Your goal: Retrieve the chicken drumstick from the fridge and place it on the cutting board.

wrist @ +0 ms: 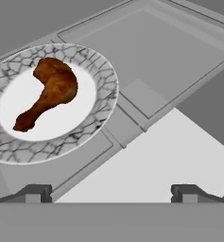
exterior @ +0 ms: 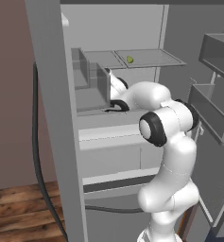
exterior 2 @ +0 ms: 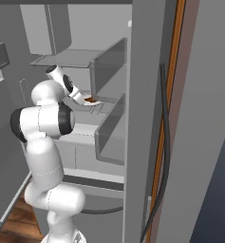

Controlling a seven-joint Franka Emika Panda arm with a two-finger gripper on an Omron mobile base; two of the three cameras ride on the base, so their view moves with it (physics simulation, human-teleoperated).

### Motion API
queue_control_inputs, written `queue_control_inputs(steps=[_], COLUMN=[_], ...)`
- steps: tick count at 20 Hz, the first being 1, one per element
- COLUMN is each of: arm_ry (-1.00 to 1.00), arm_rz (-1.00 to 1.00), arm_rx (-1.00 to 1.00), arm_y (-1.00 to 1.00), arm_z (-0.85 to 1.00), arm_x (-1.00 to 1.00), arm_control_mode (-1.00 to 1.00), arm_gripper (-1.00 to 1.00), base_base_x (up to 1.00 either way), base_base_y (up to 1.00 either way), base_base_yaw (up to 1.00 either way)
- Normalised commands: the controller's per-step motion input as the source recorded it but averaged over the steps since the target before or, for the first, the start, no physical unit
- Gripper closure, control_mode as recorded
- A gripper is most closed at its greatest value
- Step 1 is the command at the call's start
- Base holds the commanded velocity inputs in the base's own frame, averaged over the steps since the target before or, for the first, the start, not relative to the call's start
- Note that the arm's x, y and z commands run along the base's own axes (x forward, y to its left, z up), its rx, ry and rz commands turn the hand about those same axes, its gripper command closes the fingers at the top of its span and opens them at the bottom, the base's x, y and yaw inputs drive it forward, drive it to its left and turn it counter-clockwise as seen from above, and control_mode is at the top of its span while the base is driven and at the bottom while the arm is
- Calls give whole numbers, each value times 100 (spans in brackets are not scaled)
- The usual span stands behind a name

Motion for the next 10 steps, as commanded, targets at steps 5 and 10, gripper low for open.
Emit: queue_control_inputs(steps=[5, 10], arm_ry=[0, -1], arm_rz=[0, 0], arm_rx=[0, 0], arm_y=[0, 0], arm_z=[-21, -9], arm_x=[18, 16], arm_control_mode=[-100, -100], arm_gripper=[-100, -100], base_base_x=[0, 0], base_base_y=[0, 0], base_base_yaw=[0, 0])
